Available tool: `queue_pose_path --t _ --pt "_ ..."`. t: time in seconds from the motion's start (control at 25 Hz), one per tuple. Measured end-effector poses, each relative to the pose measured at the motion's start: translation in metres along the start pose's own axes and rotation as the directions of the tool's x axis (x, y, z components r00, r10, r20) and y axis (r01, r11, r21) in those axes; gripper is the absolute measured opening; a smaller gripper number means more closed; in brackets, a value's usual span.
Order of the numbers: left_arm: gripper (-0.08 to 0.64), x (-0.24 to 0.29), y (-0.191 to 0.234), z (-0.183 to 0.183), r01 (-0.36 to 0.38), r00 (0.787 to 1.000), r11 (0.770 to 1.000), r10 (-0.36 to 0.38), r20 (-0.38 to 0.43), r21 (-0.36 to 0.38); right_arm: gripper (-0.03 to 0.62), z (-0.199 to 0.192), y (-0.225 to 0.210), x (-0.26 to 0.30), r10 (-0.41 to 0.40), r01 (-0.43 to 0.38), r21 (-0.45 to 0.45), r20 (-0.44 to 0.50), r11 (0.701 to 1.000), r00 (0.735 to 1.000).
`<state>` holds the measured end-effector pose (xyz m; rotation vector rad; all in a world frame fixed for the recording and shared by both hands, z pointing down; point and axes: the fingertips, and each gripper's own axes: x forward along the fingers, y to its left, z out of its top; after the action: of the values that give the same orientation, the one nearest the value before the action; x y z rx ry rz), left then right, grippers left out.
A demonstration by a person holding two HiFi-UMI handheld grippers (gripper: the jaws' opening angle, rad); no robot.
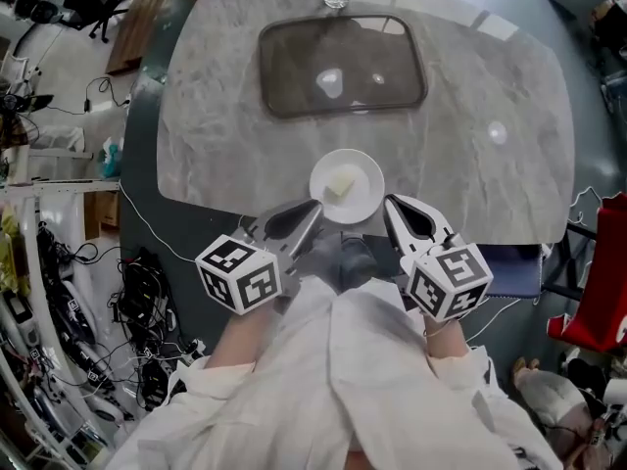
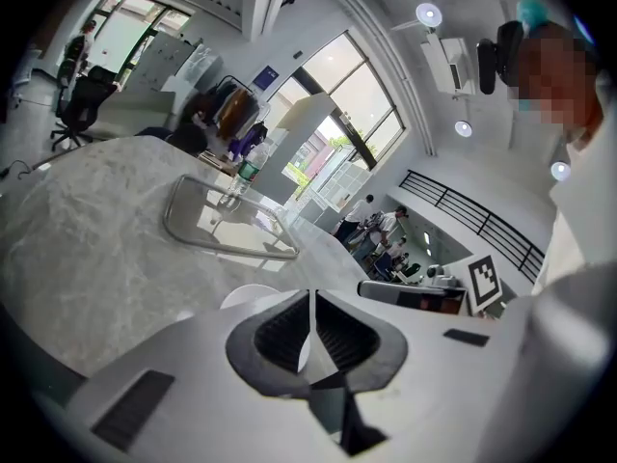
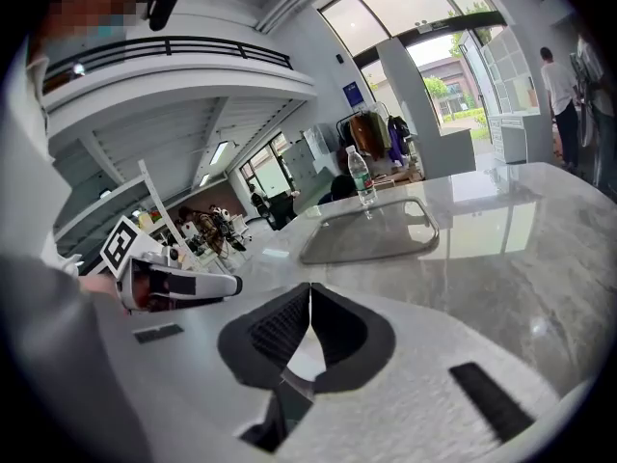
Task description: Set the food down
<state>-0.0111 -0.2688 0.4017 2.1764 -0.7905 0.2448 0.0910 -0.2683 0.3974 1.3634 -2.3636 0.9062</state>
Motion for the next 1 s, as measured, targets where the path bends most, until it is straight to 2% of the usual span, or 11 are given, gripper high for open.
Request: queue_pose_path --t 0.44,1.0 --pt "0.029 0.013 0.026 -0.026 -0.031 0.999 0.998 0.029 -0.042 -0.053 0.003 -0.028 -0.014 0.017 -0.017 0.020 0.046 -0.062 0.999 0.998" --pt "0.029 0.034 0.049 -0.065 -0.045 0.987 0.993 0.028 -0.156 -0.111 0.003 -0.071 -0.029 0.036 -0.029 0.046 0.125 -0.134 0.991 0.991"
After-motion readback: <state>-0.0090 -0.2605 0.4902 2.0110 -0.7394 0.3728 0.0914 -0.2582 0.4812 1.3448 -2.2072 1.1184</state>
